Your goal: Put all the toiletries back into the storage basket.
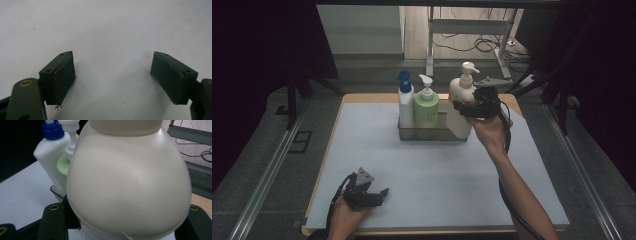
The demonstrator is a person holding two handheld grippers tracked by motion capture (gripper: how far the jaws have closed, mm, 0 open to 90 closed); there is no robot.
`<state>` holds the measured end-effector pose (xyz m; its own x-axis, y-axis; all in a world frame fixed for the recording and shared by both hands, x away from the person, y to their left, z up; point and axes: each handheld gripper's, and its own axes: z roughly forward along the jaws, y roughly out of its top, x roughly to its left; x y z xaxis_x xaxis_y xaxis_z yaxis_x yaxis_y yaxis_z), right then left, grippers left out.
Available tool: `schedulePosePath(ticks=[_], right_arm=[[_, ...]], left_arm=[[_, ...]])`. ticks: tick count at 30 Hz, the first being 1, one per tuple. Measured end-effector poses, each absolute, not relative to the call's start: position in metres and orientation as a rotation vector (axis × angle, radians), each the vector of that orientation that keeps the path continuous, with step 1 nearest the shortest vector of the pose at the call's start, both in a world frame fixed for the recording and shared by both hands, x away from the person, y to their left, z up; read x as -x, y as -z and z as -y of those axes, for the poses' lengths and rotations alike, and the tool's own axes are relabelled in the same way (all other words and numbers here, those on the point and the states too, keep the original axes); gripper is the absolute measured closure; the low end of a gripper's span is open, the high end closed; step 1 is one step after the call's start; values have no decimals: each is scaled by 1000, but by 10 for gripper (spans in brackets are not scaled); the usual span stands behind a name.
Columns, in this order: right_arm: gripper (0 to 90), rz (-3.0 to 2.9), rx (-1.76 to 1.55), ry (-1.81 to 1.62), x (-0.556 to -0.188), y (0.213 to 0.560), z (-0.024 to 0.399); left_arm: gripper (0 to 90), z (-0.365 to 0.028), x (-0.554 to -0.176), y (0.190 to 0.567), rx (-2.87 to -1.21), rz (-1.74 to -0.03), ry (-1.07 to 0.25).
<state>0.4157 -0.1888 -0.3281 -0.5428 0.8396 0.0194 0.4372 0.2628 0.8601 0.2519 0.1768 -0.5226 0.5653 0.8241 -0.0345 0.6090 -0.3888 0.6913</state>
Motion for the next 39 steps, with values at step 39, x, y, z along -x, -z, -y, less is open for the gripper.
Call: schedulePosePath(ticks=[39], right_arm=[[373,-2037,-1193,-1157,-476,374,172]], left_arm=[[194,-177,-252,522,-2139,-1141,-411]])
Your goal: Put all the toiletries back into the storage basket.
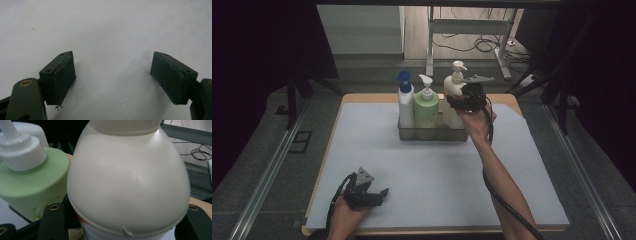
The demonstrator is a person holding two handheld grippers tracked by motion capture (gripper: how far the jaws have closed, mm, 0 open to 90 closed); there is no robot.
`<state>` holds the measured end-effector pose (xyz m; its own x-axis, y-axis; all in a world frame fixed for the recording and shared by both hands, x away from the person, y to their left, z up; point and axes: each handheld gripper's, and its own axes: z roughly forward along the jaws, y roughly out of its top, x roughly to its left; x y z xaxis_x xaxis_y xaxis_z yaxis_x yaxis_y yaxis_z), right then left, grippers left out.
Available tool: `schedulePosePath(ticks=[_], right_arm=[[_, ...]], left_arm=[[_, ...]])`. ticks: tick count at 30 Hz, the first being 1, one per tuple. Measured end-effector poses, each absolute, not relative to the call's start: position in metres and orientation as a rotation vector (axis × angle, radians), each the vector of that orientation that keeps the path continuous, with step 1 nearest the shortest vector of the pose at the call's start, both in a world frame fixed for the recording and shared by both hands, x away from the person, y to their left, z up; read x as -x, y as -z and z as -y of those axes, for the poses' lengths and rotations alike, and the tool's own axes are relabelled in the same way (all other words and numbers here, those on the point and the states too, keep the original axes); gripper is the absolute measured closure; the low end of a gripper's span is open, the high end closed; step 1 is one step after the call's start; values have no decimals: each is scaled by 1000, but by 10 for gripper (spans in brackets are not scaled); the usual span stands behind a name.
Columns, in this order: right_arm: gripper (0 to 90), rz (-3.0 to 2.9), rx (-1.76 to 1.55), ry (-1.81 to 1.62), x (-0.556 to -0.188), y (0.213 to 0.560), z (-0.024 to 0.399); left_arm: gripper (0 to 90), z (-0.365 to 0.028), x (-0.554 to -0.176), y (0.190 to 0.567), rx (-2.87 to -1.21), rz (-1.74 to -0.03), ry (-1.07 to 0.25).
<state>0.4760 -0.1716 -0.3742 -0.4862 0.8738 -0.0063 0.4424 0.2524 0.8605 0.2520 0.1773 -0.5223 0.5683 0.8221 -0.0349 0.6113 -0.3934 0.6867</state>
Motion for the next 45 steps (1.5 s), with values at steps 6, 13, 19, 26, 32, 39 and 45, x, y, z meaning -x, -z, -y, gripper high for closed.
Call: schedulePosePath(ticks=[6,13,19,26,32,39,45], right_arm=[[373,-2040,-1204,-1155,-476,382,173],[373,-2052,-1200,-1131,-474,388,175],[372,-2065,-1215,-1113,-473,396,177],[372,-2080,-1226,-1100,-471,407,180],[370,-2096,-1231,-1085,-470,414,179],[364,-2096,-1244,-1090,-469,420,182],[350,-2124,-1224,-1093,-470,419,184]], left_arm=[[195,-177,-252,522,-2139,-1139,-410],[195,-177,-252,522,-2141,-1138,-411],[195,-177,-252,522,-2141,-1138,-411],[195,-177,-252,522,-2140,-1137,-410],[195,-177,-252,522,-2142,-1136,-411],[195,-177,-252,522,-2142,-1136,-412],[195,-177,-252,522,-2142,-1136,-412]])
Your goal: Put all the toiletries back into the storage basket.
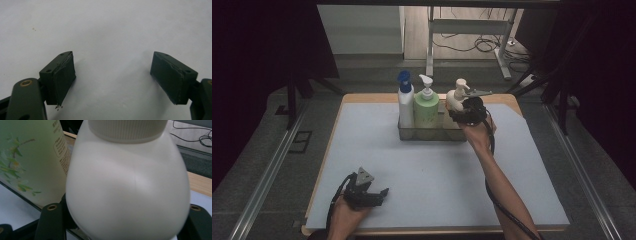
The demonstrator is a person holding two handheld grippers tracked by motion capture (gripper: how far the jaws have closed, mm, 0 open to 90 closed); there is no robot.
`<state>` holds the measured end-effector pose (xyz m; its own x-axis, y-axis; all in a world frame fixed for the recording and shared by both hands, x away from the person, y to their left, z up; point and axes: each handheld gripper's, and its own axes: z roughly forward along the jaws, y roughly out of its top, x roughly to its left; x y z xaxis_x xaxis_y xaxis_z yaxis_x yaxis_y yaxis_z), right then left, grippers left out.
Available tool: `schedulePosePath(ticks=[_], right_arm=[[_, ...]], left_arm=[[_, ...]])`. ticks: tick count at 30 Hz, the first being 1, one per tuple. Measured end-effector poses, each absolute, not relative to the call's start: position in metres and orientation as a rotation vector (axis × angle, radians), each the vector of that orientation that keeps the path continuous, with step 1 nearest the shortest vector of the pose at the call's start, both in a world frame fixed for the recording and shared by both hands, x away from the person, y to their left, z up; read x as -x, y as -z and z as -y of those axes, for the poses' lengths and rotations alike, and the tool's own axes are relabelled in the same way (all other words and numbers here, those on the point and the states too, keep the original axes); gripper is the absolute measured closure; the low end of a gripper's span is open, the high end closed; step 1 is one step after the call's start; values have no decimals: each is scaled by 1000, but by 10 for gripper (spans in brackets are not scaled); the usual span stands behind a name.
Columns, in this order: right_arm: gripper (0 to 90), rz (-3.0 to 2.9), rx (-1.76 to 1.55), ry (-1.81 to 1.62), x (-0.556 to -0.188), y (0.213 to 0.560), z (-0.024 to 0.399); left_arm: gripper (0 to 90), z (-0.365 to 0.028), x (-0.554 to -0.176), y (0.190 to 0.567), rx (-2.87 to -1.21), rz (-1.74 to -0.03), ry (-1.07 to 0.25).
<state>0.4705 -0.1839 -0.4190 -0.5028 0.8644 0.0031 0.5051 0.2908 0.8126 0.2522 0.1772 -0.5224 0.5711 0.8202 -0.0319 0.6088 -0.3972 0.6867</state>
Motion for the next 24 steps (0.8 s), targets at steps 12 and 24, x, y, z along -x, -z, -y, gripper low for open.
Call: schedulePosePath(ticks=[12,24], right_arm=[[334,-2140,-1222,-1095,-468,416,189],[333,-2152,-1194,-1099,-455,406,198]], left_arm=[[195,-177,-252,522,-2140,-1137,-412],[195,-177,-252,523,-2134,-1138,-413]])
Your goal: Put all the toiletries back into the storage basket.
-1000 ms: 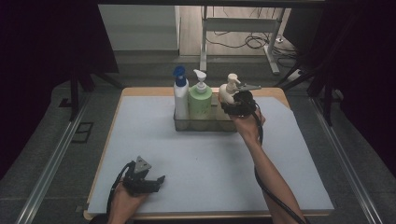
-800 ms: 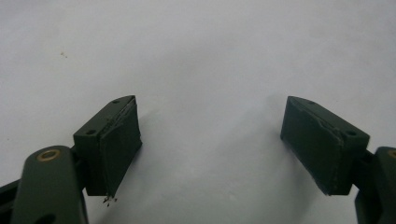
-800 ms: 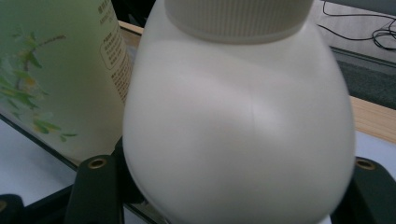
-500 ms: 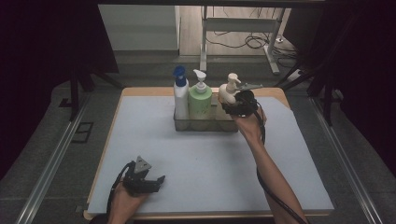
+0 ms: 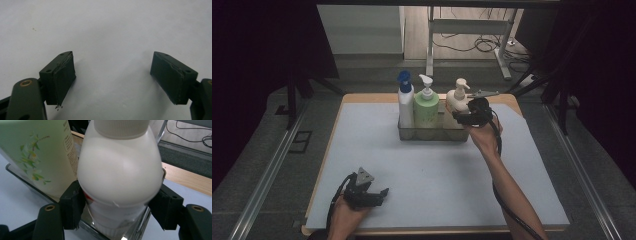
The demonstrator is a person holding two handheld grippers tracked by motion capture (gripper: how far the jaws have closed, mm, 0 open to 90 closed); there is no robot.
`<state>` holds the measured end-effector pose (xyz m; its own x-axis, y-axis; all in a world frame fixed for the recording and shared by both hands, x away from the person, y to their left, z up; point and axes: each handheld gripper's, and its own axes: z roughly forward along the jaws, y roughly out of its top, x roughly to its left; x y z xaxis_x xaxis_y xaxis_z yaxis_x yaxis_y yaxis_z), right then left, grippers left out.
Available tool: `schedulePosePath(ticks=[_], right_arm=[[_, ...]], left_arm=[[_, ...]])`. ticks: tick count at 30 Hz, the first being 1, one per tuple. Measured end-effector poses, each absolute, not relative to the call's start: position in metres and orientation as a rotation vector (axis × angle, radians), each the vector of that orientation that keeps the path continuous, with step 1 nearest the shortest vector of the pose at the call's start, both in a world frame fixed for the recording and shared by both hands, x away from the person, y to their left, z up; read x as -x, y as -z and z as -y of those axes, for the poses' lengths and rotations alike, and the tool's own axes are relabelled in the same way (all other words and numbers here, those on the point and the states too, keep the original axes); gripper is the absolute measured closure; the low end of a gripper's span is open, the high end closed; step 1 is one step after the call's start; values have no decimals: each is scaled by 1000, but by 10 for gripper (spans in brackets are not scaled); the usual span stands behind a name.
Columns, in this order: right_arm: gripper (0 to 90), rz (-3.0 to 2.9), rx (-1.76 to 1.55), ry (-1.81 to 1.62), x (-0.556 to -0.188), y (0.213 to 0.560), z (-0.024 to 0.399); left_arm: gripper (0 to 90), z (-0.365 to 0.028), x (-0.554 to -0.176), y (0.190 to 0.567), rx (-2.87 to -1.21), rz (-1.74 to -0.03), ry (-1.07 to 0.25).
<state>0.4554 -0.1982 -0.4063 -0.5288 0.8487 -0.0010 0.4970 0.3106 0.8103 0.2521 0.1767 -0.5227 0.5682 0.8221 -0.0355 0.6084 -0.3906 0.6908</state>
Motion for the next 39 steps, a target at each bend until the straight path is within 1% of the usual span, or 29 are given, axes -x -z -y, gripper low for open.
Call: schedulePosePath(ticks=[18,35,39], right_arm=[[378,-2175,-1183,-1101,-434,403,219],[439,-2180,-1176,-1094,-419,401,234],[470,-2181,-1173,-1054,-421,403,239]], left_arm=[[195,-177,-252,523,-2135,-1139,-414],[195,-177,-252,523,-2135,-1138,-415],[195,-177,-252,523,-2135,-1138,-415]])
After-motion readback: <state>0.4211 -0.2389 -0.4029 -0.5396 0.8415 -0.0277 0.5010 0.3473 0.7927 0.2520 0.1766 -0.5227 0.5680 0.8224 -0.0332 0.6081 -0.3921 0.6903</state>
